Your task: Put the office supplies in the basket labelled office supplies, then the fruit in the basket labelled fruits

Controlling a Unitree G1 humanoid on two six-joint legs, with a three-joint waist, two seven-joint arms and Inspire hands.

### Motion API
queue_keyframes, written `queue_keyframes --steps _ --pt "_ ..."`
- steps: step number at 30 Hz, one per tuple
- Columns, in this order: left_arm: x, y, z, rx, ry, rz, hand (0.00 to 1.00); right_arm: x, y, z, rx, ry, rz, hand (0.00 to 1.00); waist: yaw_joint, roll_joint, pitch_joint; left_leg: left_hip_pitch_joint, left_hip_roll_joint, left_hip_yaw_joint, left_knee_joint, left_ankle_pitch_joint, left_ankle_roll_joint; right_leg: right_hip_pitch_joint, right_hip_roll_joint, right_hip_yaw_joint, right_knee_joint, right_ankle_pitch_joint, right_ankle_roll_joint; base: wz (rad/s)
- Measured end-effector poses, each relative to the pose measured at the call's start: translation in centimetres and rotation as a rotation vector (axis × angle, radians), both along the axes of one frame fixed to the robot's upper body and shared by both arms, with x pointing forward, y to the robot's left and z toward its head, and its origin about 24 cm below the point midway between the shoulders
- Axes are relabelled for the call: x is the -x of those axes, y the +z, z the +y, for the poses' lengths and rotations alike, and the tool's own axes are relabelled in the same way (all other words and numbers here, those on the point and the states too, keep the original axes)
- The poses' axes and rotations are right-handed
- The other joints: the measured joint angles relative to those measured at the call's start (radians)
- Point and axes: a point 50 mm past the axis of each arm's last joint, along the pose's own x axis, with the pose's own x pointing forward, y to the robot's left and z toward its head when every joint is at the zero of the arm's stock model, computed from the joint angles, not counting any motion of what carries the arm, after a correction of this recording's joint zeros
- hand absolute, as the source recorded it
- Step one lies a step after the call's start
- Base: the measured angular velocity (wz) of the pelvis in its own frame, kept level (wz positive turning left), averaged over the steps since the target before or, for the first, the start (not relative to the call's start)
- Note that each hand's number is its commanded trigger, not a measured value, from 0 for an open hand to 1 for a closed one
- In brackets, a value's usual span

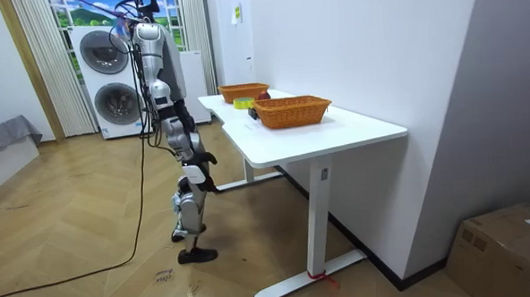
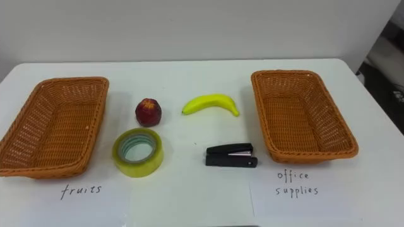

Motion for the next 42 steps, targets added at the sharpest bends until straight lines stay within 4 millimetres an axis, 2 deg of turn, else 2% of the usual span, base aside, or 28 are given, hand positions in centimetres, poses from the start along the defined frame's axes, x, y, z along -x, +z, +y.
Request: queue_keyframes --steps 6,10,21,27,28,32,37,42 --pt "0.4 0.0 0.1 -0.007 -0.001 0.012 0.0 -0.2 0.0 0.0 0.0 0.036 0.01 0.0 0.002 -0.004 0.0023 0.002 -0.002 0.001 -0.005 0.0 0.0 0.0 -0.002 0.003 -0.002 -0.003 0.003 -0.01" --pt "0.0 0.1 0.3 -0.025 -0.072 0.024 0.0 -0.7 0.0 -0.3 0.008 0.097 0.015 0.0 0.002 -0.006 0.0033 -0.007 -0.004 0.001 -0.002 0.0 0.0 -0.007 -0.001 0.001 -0.001 -0.004 0.003 0.0" --pt "0.2 0.0 0.4 -0.013 -0.164 0.084 0.0 -0.5 0.0 -0.4 0.026 0.06 0.044 0.0 -0.003 -0.002 0.0034 -0.006 -0.001 -0.002 -0.004 0.0 0.0 -0.006 -0.002 0.006 0.0 -0.006 0.001 0.0" --pt "0.4 0.1 0.6 -0.021 -0.165 0.091 0.0 0.9 0.0 -0.8 0.048 -0.081 0.079 0.0 -0.014 -0.006 0.0027 -0.013 -0.002 -0.003 -0.004 0.0 0.0 -0.013 0.0 0.006 0.001 -0.006 0.002 0.01" --pt "0.6 0.1 0.6 -0.026 -0.161 0.099 0.0 1.2 0.0 -0.8 0.048 -0.119 0.085 0.0 -0.027 -0.007 0.0025 -0.016 -0.002 -0.003 -0.005 0.0 0.0 -0.015 0.0 0.006 0.002 -0.006 0.001 0.0" --pt "0.9 0.1 0.6 -0.032 -0.147 0.12 0.0 2.8 0.2 -1.1 0.055 -0.255 0.13 0.0 -0.038 -0.014 0.0015 -0.01 -0.002 0.006 -0.004 0.0 0.0 -0.017 0.006 0.024 0.004 -0.006 0.001 -0.09" --pt "0.9 0.3 1.4 -0.051 -0.087 0.107 0.0 4.5 0.5 -1.9 0.094 -0.493 0.178 0.0 -0.07 -0.039 0.0016 -0.006 0.0 0.01 -0.003 0.0 0.0 -0.023 -0.001 0.034 0.021 -0.014 -0.002 -0.05" --pt "1.2 0.4 1.9 -0.065 -0.051 0.101 0.0 4.4 0.8 -3.1 0.153 -0.657 0.18 0.0 -0.079 -0.046 0.0021 -0.004 0.0 0.011 -0.004 0.0 0.0 -0.034 0.008 0.056 0.026 -0.014 -0.003 -0.08"
